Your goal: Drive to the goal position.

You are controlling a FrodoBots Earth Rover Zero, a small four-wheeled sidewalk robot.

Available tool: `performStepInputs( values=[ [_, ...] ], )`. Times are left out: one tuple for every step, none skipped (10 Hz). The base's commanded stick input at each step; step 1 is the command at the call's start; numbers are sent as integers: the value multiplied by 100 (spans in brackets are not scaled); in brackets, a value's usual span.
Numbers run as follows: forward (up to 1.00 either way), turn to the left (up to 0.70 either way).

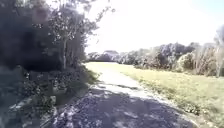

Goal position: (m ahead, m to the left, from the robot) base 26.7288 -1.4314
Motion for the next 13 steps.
performStepInputs(
  values=[
    [50, 0],
    [50, 0],
    [50, 0],
    [50, 0],
    [50, 0],
    [50, 0],
    [50, 0],
    [50, 0],
    [50, 0],
    [50, 0],
    [50, 0],
    [50, 0],
    [50, 0]
  ],
)
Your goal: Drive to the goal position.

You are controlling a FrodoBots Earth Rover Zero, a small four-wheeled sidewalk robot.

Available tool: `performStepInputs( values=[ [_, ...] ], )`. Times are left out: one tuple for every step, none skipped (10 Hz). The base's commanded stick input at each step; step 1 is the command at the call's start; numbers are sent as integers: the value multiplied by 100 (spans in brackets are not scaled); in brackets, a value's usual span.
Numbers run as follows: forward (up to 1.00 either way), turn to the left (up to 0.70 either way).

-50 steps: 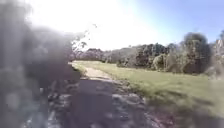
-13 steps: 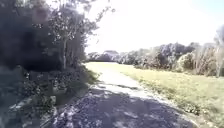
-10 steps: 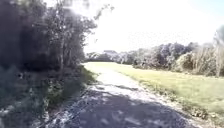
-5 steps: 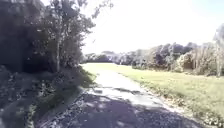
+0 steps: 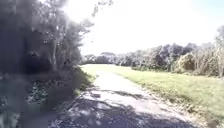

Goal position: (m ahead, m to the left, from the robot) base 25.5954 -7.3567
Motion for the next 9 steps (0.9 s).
performStepInputs(
  values=[
    [50, 0],
    [50, 0],
    [50, 0],
    [50, 0],
    [50, 0],
    [50, 0],
    [50, 0],
    [50, 0],
    [50, 0]
  ],
)
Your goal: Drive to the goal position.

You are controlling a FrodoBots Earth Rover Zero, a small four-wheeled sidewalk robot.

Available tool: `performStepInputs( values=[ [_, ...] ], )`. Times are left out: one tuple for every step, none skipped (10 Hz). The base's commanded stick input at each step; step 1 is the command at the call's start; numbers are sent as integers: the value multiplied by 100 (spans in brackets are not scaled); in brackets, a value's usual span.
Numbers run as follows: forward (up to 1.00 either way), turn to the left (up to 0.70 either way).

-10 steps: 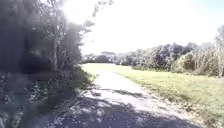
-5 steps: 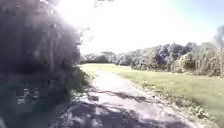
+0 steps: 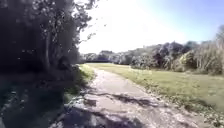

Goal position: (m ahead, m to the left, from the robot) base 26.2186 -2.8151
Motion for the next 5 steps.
performStepInputs(
  values=[
    [50, 0],
    [50, 0],
    [50, 0],
    [50, 0],
    [50, 0]
  ],
)
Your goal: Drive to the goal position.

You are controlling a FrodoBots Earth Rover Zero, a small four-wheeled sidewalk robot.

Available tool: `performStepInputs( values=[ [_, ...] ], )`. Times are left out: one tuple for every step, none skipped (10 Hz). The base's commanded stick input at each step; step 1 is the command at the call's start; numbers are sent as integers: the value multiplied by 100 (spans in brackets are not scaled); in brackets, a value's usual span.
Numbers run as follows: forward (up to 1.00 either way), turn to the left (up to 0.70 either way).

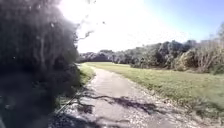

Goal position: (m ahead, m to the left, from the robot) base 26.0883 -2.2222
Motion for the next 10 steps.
performStepInputs(
  values=[
    [50, 0],
    [50, 0],
    [50, 0],
    [50, 0],
    [50, 0],
    [50, 0],
    [50, 0],
    [50, 0],
    [50, 0],
    [50, 0]
  ],
)
